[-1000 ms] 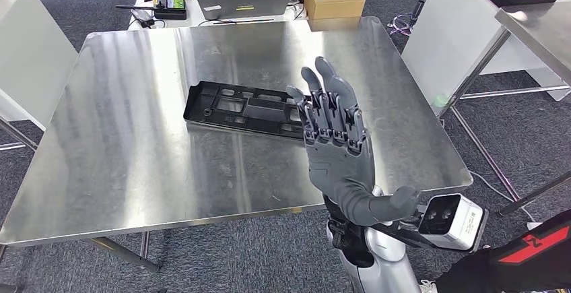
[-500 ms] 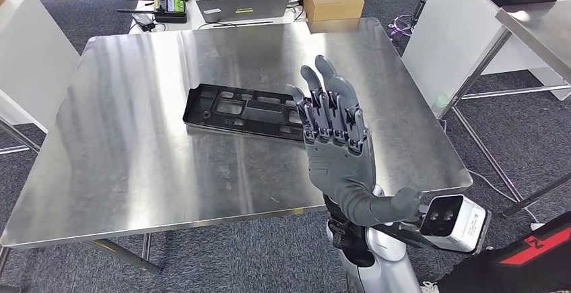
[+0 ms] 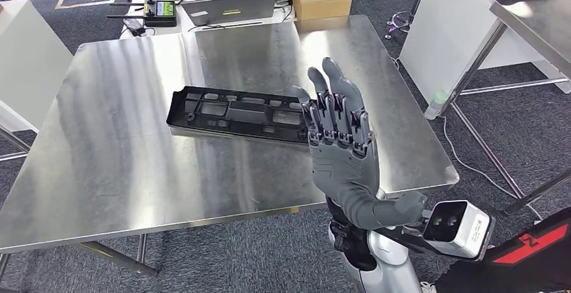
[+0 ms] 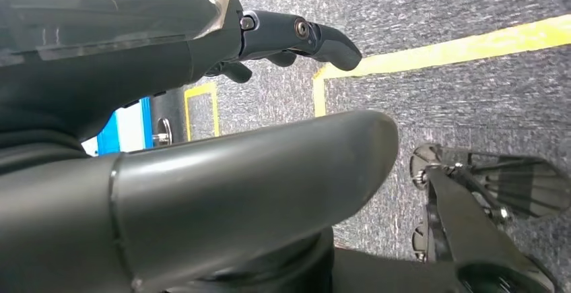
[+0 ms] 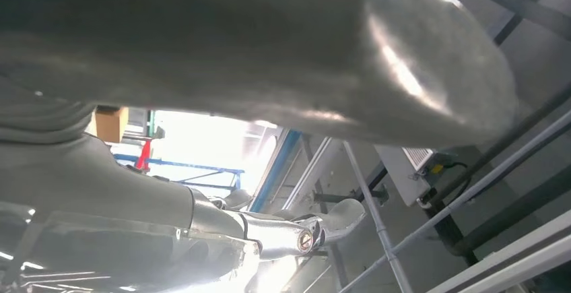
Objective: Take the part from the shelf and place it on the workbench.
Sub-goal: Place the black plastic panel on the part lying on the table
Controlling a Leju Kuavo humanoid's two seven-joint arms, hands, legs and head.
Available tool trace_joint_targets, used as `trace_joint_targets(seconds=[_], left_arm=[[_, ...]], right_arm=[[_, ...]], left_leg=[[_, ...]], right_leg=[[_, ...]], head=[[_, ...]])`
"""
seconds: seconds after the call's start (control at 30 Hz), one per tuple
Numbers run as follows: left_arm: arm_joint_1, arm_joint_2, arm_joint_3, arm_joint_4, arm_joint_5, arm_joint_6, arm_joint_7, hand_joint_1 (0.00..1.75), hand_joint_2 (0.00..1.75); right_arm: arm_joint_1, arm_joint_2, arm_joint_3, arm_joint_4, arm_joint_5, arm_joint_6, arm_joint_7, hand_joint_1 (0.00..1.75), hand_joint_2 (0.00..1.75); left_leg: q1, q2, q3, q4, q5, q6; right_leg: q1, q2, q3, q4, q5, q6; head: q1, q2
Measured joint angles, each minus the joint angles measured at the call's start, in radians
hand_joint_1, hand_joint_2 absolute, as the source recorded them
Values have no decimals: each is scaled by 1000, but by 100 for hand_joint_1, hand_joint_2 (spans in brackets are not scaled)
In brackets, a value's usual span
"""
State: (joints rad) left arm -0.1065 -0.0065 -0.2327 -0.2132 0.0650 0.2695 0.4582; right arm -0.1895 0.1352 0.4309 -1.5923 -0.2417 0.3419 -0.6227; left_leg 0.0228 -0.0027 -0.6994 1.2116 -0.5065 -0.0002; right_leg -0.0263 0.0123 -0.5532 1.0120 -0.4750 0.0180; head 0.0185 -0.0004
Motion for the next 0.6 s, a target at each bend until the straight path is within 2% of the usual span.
trace_joint_targets(seconds=[0.03,0.1,0.17,0.23,0.27,0.3,0.37,0.4,0.43,0.47,0.5,0.53,0.6], left_arm=[[-1,0,0,0,-1,0,0,0,0],[-2,0,0,0,0,0,0,0,0],[-1,0,0,0,5,0,0,0,0],[0,-1,1,0,8,1,0,0,0],[0,0,1,0,8,2,0,0,0],[-1,0,1,0,8,2,0,0,0],[-2,1,2,0,8,2,0,0,0],[-1,0,2,0,9,2,0,0,0],[0,-1,2,0,9,2,0,0,0],[0,-2,2,0,9,2,0,0,0],[0,-3,2,0,10,2,0,0,0],[0,-4,2,0,10,1,0,0,0],[0,-6,2,0,10,0,0,0,0]], right_arm=[[4,0,-1,0,2,0,-4,0,0],[15,-1,-2,0,6,2,-13,0,0],[25,-1,-2,0,8,3,-19,0,0],[27,0,-3,0,8,4,-21,0,0],[26,0,-3,0,8,4,-22,0,0],[26,0,-4,0,8,4,-22,0,0],[26,-2,-5,0,8,4,-22,0,0],[27,-3,-6,0,8,4,-22,0,0],[28,-4,-6,1,8,4,-21,0,0],[28,-6,-6,1,8,4,-19,0,0],[26,-6,-7,2,8,4,-16,0,0],[25,-7,-7,2,8,4,-13,0,0],[23,-6,-7,2,8,4,-8,0,0]], left_leg=[[-1,0,35,-70,30,6],[-7,1,87,-171,59,14],[-15,0,96,-190,57,19],[-17,1,100,-199,62,30],[-16,2,103,-205,66,38],[-15,3,105,-211,69,44],[-16,5,105,-212,70,51],[-18,5,105,-212,70,53],[-19,5,104,-212,70,53],[-20,4,104,-211,70,53],[-20,3,105,-211,70,53],[-20,1,106,-210,70,52],[-25,0,105,-203,67,46]], right_leg=[[1,1,1,0,0,0],[6,2,-2,1,-2,3],[8,2,-5,-1,-3,12],[8,0,-9,3,-8,22],[9,-1,-18,23,-20,23],[10,-3,-37,62,-41,21],[11,-4,-99,191,-98,11],[11,-4,-127,249,-117,11],[11,-4,-142,280,-124,15],[11,-4,-136,270,-114,22],[11,-4,-111,222,-91,29],[11,-4,-73,150,-63,36],[12,-4,-11,26,-20,35]], head=[[0,0],[0,0],[1,0],[1,0],[2,0],[3,0],[4,0],[3,0],[3,0],[4,0],[4,0],[4,0],[3,0]])
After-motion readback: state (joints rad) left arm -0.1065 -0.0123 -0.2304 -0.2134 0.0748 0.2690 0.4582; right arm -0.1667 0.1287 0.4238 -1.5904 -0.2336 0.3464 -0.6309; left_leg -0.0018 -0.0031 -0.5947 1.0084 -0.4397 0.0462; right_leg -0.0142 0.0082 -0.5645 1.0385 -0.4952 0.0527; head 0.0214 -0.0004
